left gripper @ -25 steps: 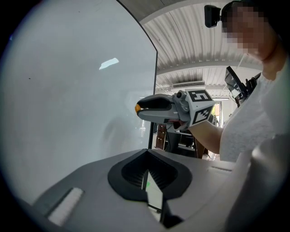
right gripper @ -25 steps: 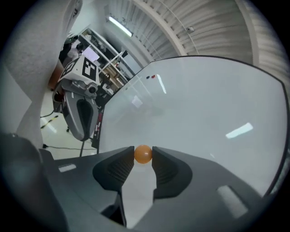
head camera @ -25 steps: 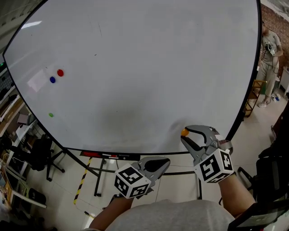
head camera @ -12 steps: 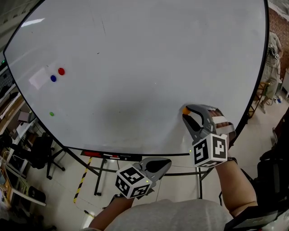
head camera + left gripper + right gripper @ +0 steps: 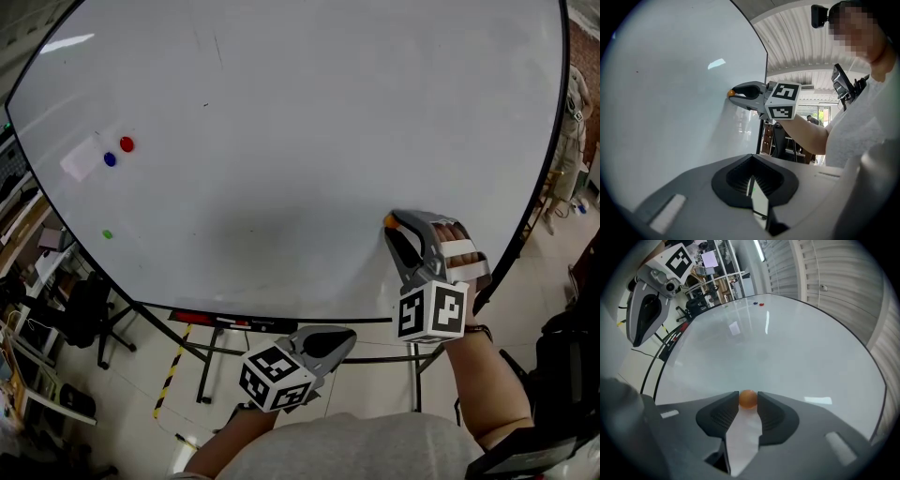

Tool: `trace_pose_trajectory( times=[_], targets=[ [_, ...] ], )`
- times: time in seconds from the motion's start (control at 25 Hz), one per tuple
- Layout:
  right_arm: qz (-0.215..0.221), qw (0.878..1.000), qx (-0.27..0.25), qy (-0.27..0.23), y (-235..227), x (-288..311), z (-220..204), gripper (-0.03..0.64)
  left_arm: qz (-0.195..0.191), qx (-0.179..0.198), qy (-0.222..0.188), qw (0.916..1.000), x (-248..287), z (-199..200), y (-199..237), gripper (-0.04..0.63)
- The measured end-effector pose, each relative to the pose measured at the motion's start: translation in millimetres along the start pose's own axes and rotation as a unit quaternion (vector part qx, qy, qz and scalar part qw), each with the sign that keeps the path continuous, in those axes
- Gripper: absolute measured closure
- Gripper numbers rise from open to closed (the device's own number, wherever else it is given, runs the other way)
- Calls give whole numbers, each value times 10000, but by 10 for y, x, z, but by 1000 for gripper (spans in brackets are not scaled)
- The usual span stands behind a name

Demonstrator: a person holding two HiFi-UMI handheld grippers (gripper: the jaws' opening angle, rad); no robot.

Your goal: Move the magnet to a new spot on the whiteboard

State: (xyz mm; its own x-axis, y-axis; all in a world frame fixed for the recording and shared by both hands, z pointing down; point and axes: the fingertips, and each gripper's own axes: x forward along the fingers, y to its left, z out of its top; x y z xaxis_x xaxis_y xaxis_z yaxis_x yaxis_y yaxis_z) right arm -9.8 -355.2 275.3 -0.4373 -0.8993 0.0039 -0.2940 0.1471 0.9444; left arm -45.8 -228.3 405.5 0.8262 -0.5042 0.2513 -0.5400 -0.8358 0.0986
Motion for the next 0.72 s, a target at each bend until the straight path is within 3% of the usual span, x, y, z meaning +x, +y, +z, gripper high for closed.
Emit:
trace_pose_trajectory(
  times=[0.4, 0.48, 0.6, 0.72],
  targets=[
    [-77, 9999, 48, 43, 7, 0, 5, 486, -35, -9, -11, 10000, -40, -16, 11, 611],
    [-138, 9998, 101, 33, -26, -23, 14, 419, -40, -6, -20, 10000, -61, -15, 7, 611],
    [-106, 9994, 335, 7, -54, -102, 21, 428, -46, -11, -39, 10000, -104, -22, 1, 611],
    [233, 9963, 823, -72, 33, -214, 42, 430, -60, -8, -59, 10000, -155, -22, -4, 611]
  ],
)
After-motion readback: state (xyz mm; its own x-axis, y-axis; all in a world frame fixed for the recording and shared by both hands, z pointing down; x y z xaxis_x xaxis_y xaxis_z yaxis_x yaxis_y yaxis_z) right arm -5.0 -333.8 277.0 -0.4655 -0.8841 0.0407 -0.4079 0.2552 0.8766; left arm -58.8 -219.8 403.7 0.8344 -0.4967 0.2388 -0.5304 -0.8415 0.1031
